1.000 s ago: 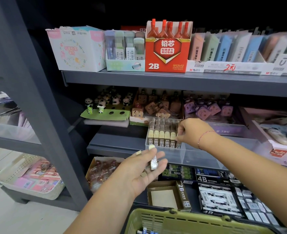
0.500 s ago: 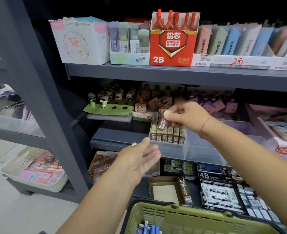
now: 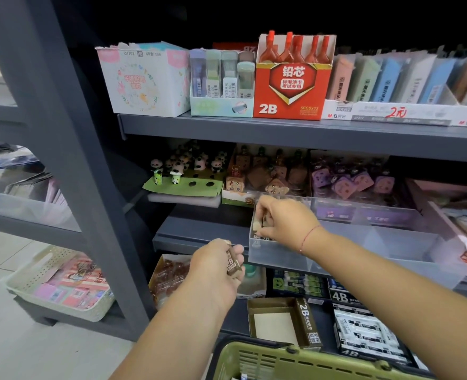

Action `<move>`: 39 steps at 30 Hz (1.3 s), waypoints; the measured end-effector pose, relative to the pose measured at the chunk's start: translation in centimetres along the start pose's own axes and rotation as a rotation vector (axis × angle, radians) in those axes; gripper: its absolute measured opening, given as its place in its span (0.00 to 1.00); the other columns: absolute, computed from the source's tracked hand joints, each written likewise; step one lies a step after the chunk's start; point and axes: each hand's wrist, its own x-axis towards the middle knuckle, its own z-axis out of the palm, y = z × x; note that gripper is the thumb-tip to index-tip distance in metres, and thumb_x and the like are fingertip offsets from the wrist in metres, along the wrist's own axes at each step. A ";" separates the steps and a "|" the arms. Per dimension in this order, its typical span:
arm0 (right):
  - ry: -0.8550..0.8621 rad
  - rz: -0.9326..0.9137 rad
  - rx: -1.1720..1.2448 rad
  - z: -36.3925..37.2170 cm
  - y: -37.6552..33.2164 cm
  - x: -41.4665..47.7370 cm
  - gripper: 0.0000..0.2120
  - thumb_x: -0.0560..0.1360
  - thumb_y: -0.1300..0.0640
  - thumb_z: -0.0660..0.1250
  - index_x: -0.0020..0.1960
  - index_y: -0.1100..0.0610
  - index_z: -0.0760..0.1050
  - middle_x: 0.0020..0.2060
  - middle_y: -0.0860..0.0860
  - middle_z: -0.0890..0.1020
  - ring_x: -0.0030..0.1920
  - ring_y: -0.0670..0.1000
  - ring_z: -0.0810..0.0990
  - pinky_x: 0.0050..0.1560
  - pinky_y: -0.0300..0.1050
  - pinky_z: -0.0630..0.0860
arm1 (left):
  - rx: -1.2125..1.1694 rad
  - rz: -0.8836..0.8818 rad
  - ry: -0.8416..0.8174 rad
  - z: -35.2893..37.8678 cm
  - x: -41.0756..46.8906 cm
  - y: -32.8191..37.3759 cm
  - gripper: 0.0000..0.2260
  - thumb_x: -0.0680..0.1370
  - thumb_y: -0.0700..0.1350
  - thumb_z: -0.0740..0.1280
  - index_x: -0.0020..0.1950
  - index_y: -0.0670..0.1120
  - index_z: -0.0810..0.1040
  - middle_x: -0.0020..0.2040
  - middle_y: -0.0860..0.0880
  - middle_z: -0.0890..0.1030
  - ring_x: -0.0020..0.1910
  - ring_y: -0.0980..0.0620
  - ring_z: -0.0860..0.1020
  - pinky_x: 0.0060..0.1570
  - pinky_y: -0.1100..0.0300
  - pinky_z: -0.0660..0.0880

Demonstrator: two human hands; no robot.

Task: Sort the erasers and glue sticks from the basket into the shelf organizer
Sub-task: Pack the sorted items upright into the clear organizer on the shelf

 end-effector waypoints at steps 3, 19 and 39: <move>-0.012 0.002 -0.031 -0.2 -0.1 -0.1 0.13 0.70 0.52 0.72 0.38 0.48 0.66 0.29 0.43 0.71 0.38 0.49 0.74 0.37 0.42 0.68 | 0.022 0.021 -0.057 0.0 0.0 -0.3 0.07 0.81 0.36 0.61 0.45 0.40 0.76 0.44 0.45 0.80 0.41 0.53 0.76 0.46 0.58 0.74; -0.055 0.149 0.963 -5.2 -0.5 -2.0 0.01 0.72 0.66 0.72 0.43 0.62 0.81 0.29 0.51 0.81 0.29 0.44 0.78 0.32 0.35 0.76 | 0.352 0.467 -0.085 0.2 0.1 -0.6 0.06 0.77 0.45 0.70 0.54 0.52 0.80 0.51 0.56 0.81 0.53 0.55 0.77 0.52 0.61 0.71; -0.001 -0.022 -0.071 -0.4 1.1 -0.3 0.14 0.70 0.52 0.72 0.44 0.50 0.66 0.33 0.44 0.74 0.39 0.50 0.75 0.34 0.43 0.65 | 0.476 0.384 -0.113 -0.1 3.2 -2.9 0.13 0.81 0.48 0.63 0.66 0.51 0.76 0.61 0.53 0.77 0.53 0.56 0.76 0.47 0.64 0.71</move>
